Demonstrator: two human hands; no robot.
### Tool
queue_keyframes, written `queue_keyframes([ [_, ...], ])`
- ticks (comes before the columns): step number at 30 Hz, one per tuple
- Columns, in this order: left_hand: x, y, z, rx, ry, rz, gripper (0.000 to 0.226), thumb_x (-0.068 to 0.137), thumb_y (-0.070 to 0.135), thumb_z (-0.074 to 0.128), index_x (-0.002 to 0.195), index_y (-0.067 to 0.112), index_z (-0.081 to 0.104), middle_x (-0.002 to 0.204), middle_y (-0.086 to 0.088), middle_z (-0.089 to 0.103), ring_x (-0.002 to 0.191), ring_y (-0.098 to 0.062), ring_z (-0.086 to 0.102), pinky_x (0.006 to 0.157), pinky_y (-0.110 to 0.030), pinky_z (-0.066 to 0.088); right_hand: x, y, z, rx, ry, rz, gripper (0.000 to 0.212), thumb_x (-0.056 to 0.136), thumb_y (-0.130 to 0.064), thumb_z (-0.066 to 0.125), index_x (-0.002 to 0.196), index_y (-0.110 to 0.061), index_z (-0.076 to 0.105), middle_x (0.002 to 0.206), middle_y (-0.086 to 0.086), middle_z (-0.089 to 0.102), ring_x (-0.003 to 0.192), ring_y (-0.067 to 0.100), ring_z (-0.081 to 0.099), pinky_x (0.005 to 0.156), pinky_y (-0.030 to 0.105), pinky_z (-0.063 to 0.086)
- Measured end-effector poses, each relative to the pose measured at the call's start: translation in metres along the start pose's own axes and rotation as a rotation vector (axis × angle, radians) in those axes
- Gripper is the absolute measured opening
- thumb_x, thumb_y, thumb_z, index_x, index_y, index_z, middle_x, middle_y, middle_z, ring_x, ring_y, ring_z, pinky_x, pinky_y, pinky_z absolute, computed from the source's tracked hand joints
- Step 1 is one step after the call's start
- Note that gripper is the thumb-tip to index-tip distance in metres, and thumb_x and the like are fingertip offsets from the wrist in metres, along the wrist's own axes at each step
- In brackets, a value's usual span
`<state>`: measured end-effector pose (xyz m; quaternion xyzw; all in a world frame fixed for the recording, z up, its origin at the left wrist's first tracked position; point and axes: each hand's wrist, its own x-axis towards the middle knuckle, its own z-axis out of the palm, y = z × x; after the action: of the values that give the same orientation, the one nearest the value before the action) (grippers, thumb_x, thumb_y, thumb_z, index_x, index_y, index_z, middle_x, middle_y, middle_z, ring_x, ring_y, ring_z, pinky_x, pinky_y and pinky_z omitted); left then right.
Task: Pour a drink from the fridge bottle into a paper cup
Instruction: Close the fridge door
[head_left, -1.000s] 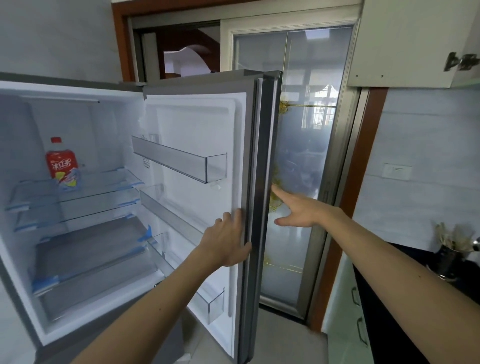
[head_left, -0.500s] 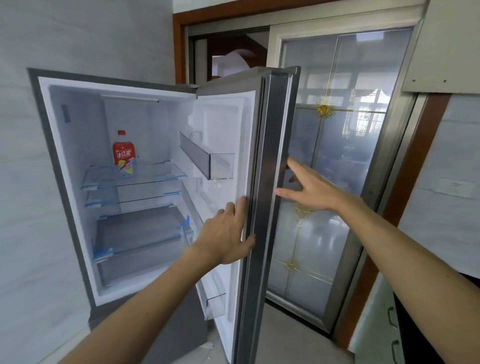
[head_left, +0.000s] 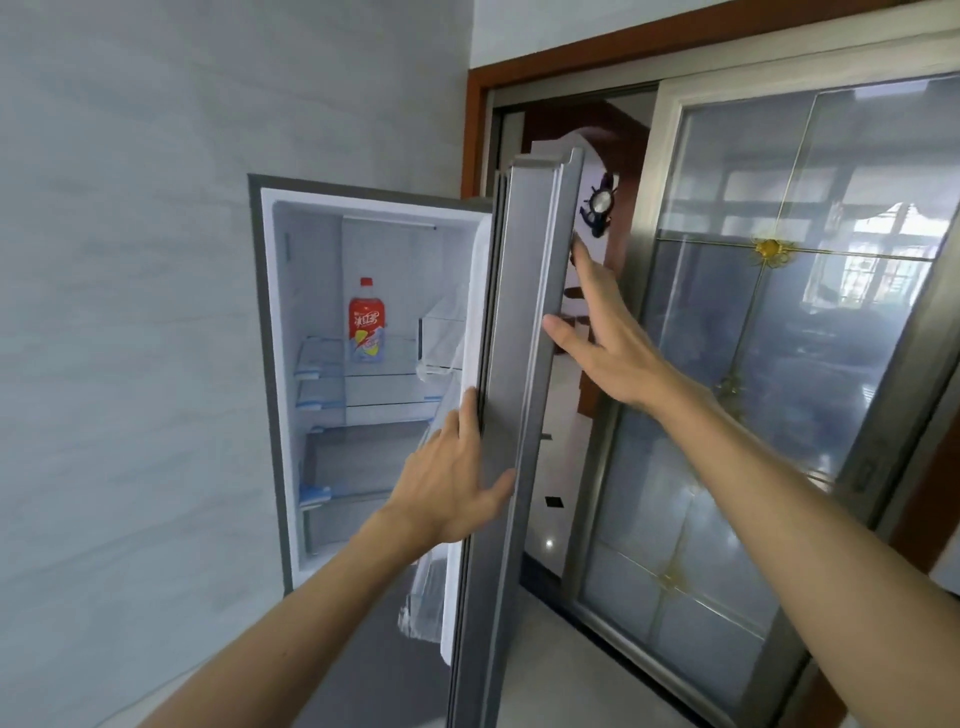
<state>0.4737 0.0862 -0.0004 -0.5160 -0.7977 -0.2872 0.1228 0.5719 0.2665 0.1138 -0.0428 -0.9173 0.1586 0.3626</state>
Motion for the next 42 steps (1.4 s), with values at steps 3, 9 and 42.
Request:
queue_keyframes([
  [3,-0.001,-0.016,-0.002,-0.076,0.033,-0.081,0.105,0.092,0.053,0.058,0.158,0.009,-0.012,0.164,-0.014,0.020,0.144,-0.031,0.036,0.111,-0.039,0.038,0.021,-0.015,0.021,-0.015,0.035,-0.073,0.088,0.097,-0.046,0.053,0.156,-0.033,-0.011,0.166,-0.003,-0.001,0.152,0.019,0.008,0.121,0.053,0.016],
  [9,0.006,-0.051,-0.009,-0.145,0.124,-0.243,0.113,0.087,0.056,0.065,0.158,0.009,-0.010,0.162,-0.014,0.024,0.141,-0.031,0.040,0.110,-0.040,0.041,0.062,-0.044,0.064,-0.077,0.106,-0.171,0.102,0.091,-0.048,0.064,0.154,-0.033,-0.014,0.165,0.002,-0.014,0.152,0.022,-0.006,0.118,0.054,0.012],
  [42,0.072,-0.295,-0.046,-0.500,0.132,-0.294,0.097,0.100,0.022,0.057,0.154,0.015,-0.022,0.167,0.001,0.001,0.152,-0.017,0.019,0.114,-0.021,0.026,0.241,-0.102,0.274,-0.305,0.206,-0.246,0.092,0.093,-0.054,0.056,0.158,-0.020,0.000,0.165,0.013,-0.012,0.152,0.031,-0.013,0.122,0.055,0.011],
])
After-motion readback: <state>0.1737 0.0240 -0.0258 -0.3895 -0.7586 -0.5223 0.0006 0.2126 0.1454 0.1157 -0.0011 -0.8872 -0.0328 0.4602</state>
